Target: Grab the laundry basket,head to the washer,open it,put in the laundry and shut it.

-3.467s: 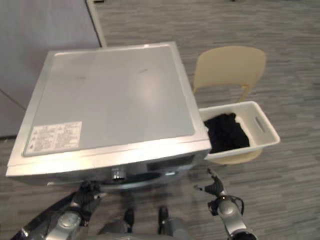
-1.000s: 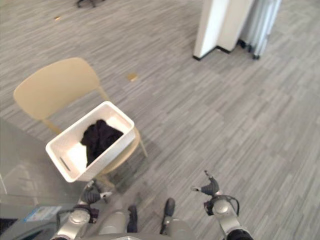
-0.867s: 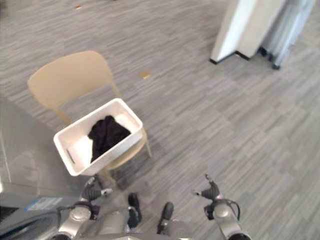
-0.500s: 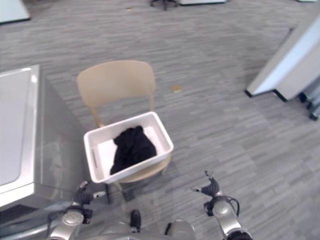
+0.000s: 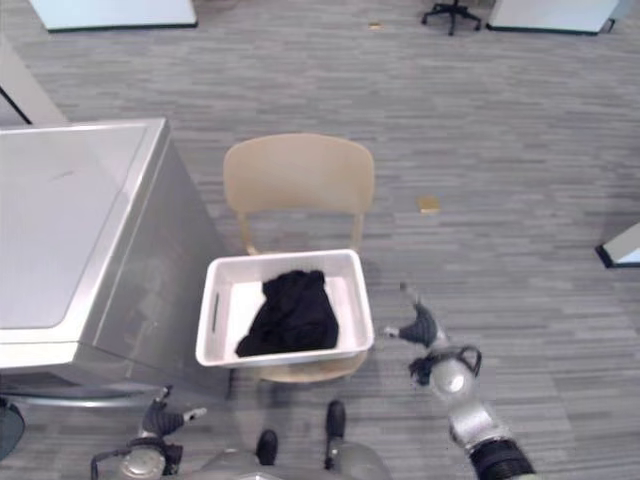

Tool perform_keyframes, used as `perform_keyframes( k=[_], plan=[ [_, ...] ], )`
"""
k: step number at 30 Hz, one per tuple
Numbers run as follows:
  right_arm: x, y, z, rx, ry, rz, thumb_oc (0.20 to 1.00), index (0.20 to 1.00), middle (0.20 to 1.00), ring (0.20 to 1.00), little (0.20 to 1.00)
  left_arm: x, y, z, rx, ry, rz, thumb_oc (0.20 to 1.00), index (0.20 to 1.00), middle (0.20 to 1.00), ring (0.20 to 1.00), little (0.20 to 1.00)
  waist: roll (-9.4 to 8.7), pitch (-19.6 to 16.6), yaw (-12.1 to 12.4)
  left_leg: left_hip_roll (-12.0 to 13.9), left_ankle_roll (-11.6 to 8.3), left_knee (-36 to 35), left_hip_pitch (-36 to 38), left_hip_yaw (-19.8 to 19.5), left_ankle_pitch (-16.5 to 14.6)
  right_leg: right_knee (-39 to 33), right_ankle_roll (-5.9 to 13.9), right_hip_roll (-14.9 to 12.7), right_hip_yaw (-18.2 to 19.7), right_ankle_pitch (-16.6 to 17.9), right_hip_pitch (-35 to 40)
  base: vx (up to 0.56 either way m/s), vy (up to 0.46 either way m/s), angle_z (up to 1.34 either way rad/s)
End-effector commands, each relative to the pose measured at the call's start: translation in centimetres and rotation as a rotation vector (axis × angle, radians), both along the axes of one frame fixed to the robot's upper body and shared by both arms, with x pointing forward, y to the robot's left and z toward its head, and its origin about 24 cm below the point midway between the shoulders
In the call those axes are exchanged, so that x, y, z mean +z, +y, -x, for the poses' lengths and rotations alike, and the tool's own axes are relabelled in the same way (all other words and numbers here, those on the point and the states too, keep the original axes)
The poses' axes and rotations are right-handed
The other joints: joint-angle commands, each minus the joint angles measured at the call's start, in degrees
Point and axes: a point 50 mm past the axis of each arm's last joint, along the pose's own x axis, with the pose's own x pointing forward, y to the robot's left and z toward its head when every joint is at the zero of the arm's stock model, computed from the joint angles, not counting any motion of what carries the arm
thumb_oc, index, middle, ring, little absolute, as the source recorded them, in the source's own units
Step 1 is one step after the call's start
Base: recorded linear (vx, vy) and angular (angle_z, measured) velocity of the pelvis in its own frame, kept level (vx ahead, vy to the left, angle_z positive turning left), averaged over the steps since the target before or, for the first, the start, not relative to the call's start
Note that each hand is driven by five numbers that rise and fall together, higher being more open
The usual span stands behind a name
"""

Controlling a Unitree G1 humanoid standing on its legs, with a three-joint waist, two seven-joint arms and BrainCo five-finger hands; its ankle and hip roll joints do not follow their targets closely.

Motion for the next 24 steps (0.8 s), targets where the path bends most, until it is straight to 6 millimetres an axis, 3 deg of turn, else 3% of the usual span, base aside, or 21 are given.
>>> perform_keyframes(
  k=[1,4,8,13,18,19,24],
  plan=[
    [2.5,2.3,-0.7,0.193,-0.114,0.075,1.000,1.000,1.000,1.000,1.000,1.2,1.9,-1.6,-0.028,-0.067,-0.069,1.000,1.000,1.000,1.000,1.000,-2.68,-1.4,1.6,-2.7,0.02,0.4,-2.6,3.0,-0.3,4.4,5.43,-3.2,-1.0,-9.0,3.4,0.03,-0.039,0.09],
    [3.4,4.2,-1.4,0.344,-0.128,0.184,1.000,1.000,1.000,1.000,1.000,0.8,1.7,-1.2,-0.053,-0.039,-0.070,1.000,1.000,1.000,1.000,1.000,-3.08,-1.4,3.0,-2.5,-0.79,-0.1,-2.5,1.5,0.2,3.5,4.96,-3.0,-3.3,-9.6,4.3,0.04,-0.057,0.23],
    [3.8,5.2,-2.5,0.386,-0.149,0.227,1.000,1.000,1.000,1.000,1.000,1.1,1.4,-2.0,-0.073,-0.055,-0.071,1.000,1.000,1.000,1.000,1.000,-3.32,-0.7,4.0,-2.5,-1.49,-0.3,-3.3,-0.2,1.0,3.4,4.61,-3.0,-5.4,-9.9,4.2,-0.01,-0.053,0.30],
    [4.0,4.6,-5.3,0.336,-0.164,0.382,1.000,1.000,1.000,1.000,1.000,2.1,0.6,-4.6,-0.125,-0.129,-0.070,1.000,1.000,1.000,1.000,1.000,-2.95,2.1,5.6,-2.8,-2.95,0.3,-9.5,-1.5,2.8,3.8,4.27,-4.2,-11.8,-10.3,1.1,-0.06,-0.023,0.73],
    [4.6,4.6,-7.7,0.298,-0.188,0.491,1.000,1.000,1.000,1.000,1.000,2.6,0.1,-5.7,-0.133,-0.172,-0.057,1.000,1.000,1.000,1.000,1.000,-2.61,4.7,6.9,-2.9,-2.97,0.9,-13.8,-1.7,4.0,5.5,4.33,-4.6,-12.5,-10.3,-3.2,-0.05,0.026,0.39],
    [5.1,3.8,-8.8,0.255,-0.188,0.552,1.000,1.000,1.000,1.000,1.000,3.0,-0.2,-6.4,-0.141,-0.203,-0.050,1.000,1.000,1.000,1.000,1.000,-2.32,5.7,7.7,-3.0,-3.18,0.7,-15.8,-1.8,4.9,6.3,4.21,-4.8,-12.9,-10.3,-5.2,-0.08,0.045,-0.03],
    [6.0,2.2,-10.4,0.175,-0.191,0.657,1.000,1.000,1.000,1.000,1.000,3.9,-0.7,-7.7,-0.142,-0.268,-0.042,1.000,1.000,1.000,1.000,1.000,-1.56,7.7,8.9,-3.0,-3.59,-0.4,-18.8,-2.0,6.1,7.6,3.97,-5.3,-13.7,-10.8,-8.5,-0.03,0.028,0.24]
  ],
)
